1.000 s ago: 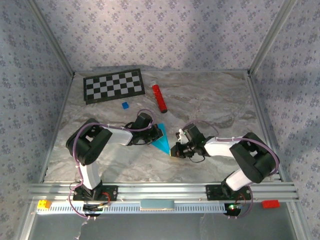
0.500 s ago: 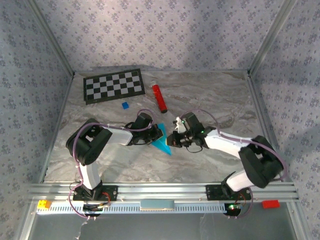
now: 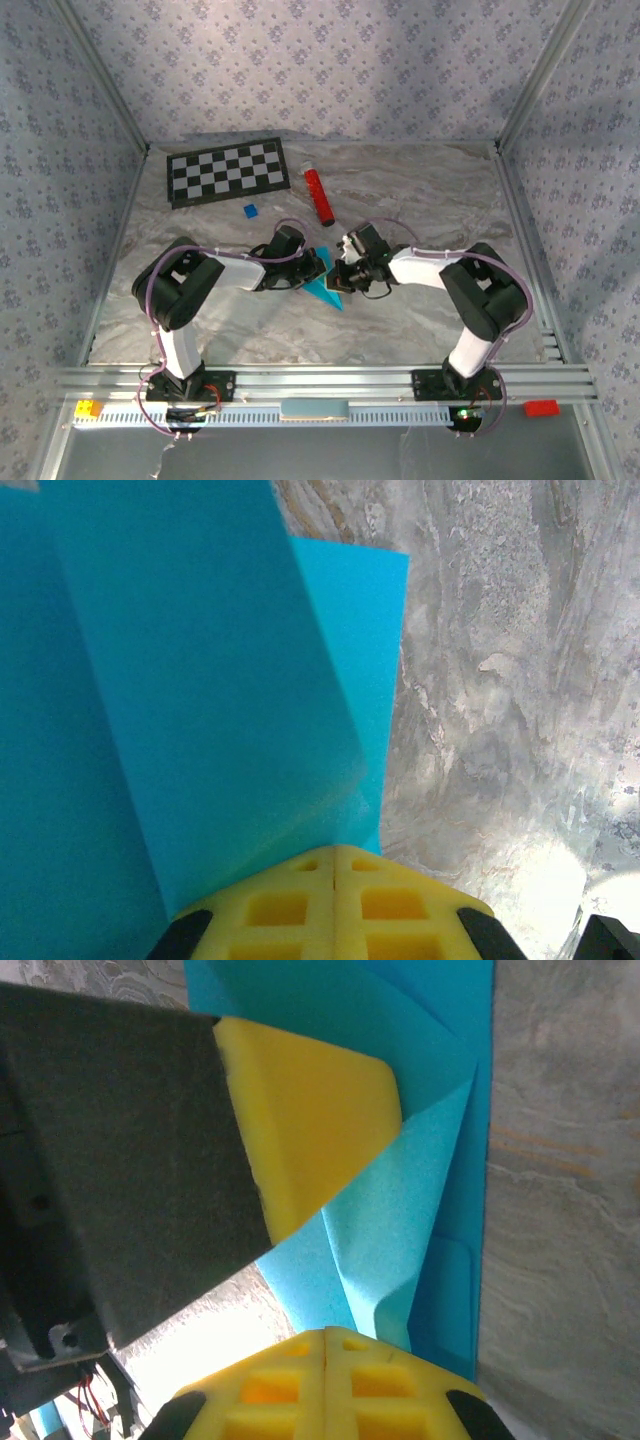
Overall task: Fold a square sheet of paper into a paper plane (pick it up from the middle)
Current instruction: Fourth fold the wing at the center of the table.
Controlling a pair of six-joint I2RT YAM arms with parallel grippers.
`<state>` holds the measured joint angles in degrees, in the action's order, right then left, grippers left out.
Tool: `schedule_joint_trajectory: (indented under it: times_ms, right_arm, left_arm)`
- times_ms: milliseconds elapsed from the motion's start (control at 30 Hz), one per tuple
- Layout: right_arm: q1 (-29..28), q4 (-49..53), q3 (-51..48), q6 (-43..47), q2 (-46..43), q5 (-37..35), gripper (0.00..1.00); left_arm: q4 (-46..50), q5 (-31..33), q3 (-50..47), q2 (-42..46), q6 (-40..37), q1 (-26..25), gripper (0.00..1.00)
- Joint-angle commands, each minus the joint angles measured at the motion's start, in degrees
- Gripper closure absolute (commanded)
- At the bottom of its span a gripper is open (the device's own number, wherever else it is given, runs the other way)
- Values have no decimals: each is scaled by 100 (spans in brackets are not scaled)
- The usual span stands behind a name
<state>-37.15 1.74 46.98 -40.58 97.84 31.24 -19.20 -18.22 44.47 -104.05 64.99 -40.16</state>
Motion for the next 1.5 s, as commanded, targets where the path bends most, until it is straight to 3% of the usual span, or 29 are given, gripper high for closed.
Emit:
schedule_joint_trajectory:
  times_ms: [0, 500, 867, 1167, 1467]
  right_arm:
    - [-52, 156, 180, -26, 178, -100, 98]
    - [5, -310, -924, -285, 301, -285, 100]
    - [162, -332, -1001, -216, 182, -306, 100]
    - [173, -340, -999, -244, 218, -329, 100]
    - [164, -220, -1039, -188, 235, -364, 100]
  left_arm:
    - [674, 363, -210, -247, -92, 8, 100]
    - [705, 333, -152, -108, -144, 17, 100]
    - [1013, 104, 60, 702, -787, -83, 98]
    - [815, -174, -25, 377, -655, -290, 100]
    - [1243, 315, 18, -26, -559, -192, 100]
